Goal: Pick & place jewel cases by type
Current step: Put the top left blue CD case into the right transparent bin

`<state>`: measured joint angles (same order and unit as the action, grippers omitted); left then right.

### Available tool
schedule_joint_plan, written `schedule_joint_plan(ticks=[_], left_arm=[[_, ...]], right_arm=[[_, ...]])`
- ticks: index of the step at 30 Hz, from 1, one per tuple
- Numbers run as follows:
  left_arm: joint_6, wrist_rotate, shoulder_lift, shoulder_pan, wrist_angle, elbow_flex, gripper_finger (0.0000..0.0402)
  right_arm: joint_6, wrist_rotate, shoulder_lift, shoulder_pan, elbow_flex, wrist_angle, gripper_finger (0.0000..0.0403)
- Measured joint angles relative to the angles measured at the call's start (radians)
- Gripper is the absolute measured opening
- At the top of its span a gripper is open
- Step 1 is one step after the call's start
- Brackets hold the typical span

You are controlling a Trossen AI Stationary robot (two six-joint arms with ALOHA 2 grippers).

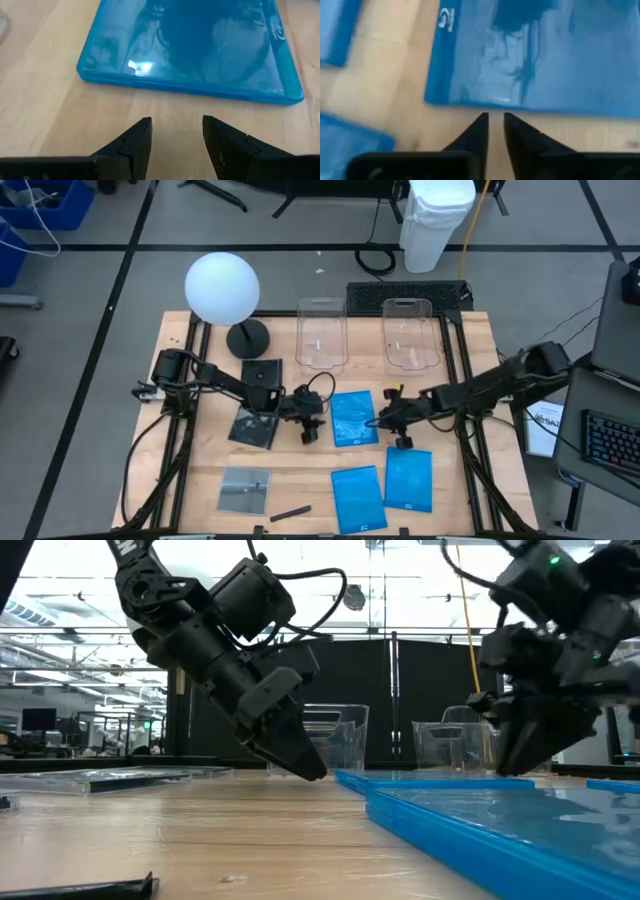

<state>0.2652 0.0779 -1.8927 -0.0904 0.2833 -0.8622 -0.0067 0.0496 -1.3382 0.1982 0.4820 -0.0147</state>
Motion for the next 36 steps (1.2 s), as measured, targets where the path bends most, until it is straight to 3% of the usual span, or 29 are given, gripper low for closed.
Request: schedule_joint_plan(ticks=[7, 12, 21, 36], left_arm=[[-0.017, 0.002, 0.0, -0.023, 0.006, 0.0, 0.0179], [0.001, 0.031, -0.02, -0.028, 0.014, 0.001, 0.0179], [-0.017, 0.055, -0.091, -0.029, 0.066, 0.002, 0.0179], [-0.054, 0.088, -0.06, -0.044, 0.085, 0.004, 0.0179]], right_arm=[[-0.062, 0.146, -0.116, 0.0, 0.001, 0.084, 0.0179], [-0.147, 0.236, -0.162, 0.0, -0.001, 0.182, 0.022], [-0.37, 0.247, -0.174, 0.004, -0.012, 0.361, 0.0223], [-0.522, 0.354, -0.127, 0.101, 0.035, 0.27, 0.0216]])
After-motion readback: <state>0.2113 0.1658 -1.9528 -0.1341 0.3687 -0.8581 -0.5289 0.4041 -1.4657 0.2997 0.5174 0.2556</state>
